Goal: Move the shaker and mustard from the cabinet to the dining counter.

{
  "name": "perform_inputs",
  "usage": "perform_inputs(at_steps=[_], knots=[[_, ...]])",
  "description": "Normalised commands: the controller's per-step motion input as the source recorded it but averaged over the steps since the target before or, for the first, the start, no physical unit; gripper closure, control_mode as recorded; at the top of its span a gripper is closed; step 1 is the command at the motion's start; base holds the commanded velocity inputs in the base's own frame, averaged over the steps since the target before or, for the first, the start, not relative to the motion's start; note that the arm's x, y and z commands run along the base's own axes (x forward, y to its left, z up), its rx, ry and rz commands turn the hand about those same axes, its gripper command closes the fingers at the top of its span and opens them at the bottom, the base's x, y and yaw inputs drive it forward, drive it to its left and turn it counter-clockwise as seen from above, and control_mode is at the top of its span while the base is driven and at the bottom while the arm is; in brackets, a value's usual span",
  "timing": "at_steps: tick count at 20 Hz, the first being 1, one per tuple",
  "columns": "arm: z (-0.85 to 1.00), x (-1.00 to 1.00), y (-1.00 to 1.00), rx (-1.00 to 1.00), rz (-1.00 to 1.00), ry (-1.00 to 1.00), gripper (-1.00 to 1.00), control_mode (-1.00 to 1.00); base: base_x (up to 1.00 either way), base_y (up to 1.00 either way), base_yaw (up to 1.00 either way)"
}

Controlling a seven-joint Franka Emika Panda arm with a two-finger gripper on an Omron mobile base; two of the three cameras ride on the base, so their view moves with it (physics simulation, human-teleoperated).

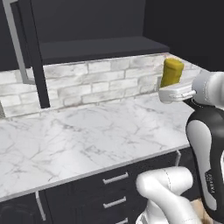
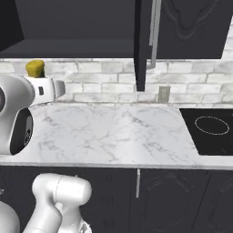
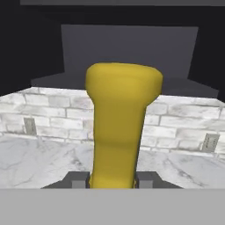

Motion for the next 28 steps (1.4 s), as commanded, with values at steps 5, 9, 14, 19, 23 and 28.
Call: perform_inputs(at_steps=[5, 9, 14, 19, 23, 28], knots=[[0.00, 0.00, 0.00, 0.00, 0.00, 0.00, 1.00, 1.00, -0.63, -0.44, -0.66], [0.00, 0.00, 0.00, 0.00, 0.00, 0.00, 1.00, 1.00, 0.00, -0.29, -0.95], [0.00, 0.00, 0.00, 0.00, 0.00, 0.00, 1.00, 1.00, 0.00, -0.03, -1.00], [0.00, 0.00, 0.00, 0.00, 0.00, 0.00, 1.00, 1.00, 0.00, 0.00, -1.00], [0.00, 0.00, 0.00, 0.00, 0.00, 0.00, 1.00, 1.00, 0.00, -0.01, -0.65], [0.00, 0.00, 0.00, 0.00, 0.00, 0.00, 1.00, 1.00, 0.07, 0.00, -0.12]])
